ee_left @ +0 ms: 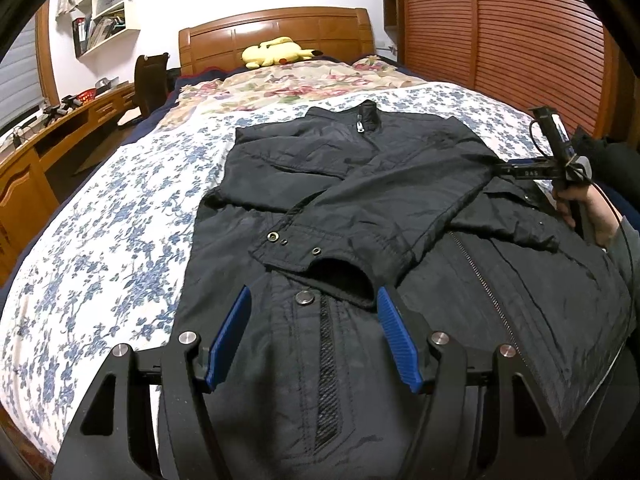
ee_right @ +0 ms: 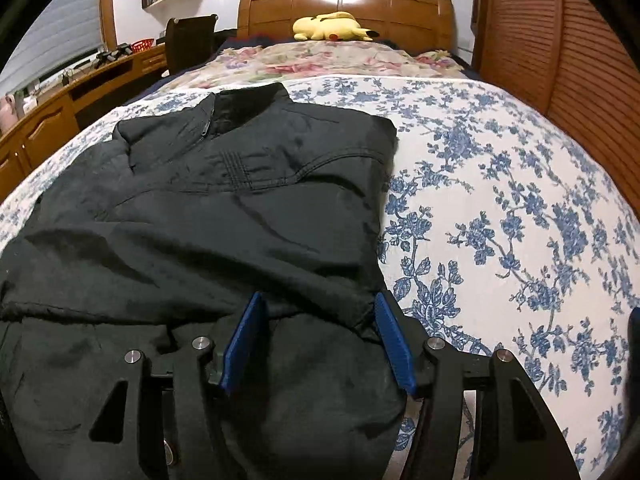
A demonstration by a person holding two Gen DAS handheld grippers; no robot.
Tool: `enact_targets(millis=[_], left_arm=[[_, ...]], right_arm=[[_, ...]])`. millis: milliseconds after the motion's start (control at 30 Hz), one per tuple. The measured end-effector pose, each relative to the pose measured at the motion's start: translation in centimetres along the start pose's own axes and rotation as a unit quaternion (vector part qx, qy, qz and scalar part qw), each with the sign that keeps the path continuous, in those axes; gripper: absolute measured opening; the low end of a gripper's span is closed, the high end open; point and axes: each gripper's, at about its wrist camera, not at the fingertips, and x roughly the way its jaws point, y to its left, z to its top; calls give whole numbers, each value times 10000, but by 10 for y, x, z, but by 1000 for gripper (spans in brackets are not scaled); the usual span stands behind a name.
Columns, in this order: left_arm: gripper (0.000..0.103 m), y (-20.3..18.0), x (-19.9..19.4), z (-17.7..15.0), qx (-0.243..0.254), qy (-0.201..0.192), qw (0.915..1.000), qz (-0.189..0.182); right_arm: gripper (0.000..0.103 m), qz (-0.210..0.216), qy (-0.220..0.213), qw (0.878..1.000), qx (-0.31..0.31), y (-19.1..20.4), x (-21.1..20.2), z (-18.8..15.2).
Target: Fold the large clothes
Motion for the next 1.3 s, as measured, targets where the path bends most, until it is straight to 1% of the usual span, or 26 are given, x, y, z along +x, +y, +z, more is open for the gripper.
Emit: enact_targets(millis=[133,200,267,333,400,500,700,833,967,1067,1167,1300], left_arm=[[66,8,-8,-4,-75,9,10000,22],[66,13,-15,-6,-109,-19,9999,7],[66,20,-22,-9,-130,-51,9999,16],[66,27,-27,-13,-166,-81,9998,30],[66,37,-32,-18,-235,-90,9997,39],[66,49,-34,-27,-312,-39,9995,26],[66,68,-43,-45,-349,17,9994,-6],[66,79,-48,-51,-439,-8,9990,-6],[66,86,-53,-57,-448,-16,9990,43],[66,88,-56,-61,-472,4,9989,38],[66,91,-58,-66,-465,36,9989,44],[66,89,-59,-73,-379,153,9992,19]], right_arm=[[61,-80,-147,9998,95,-1,-4,-1],[61,-170,-188,9995,185,-2,-12,-4],[61,-309,-148,9987,379,-6,-17,-5],[61,-231,-36,9984,512,-5,-24,-8],[61,-241,24,9990,368,3,-36,-15],[61,-336,91,9994,63,16,-67,-27],[61,-230,56,9997,-84,39,-143,-68],[61,-98,103,9999,-70,55,-174,-97],[61,10,117,9998,165,59,-202,-118],[61,-23,145,9996,257,63,-217,-132],[61,91,187,9992,341,67,-226,-142],[62,197,326,9982,474,70,-225,-148]])
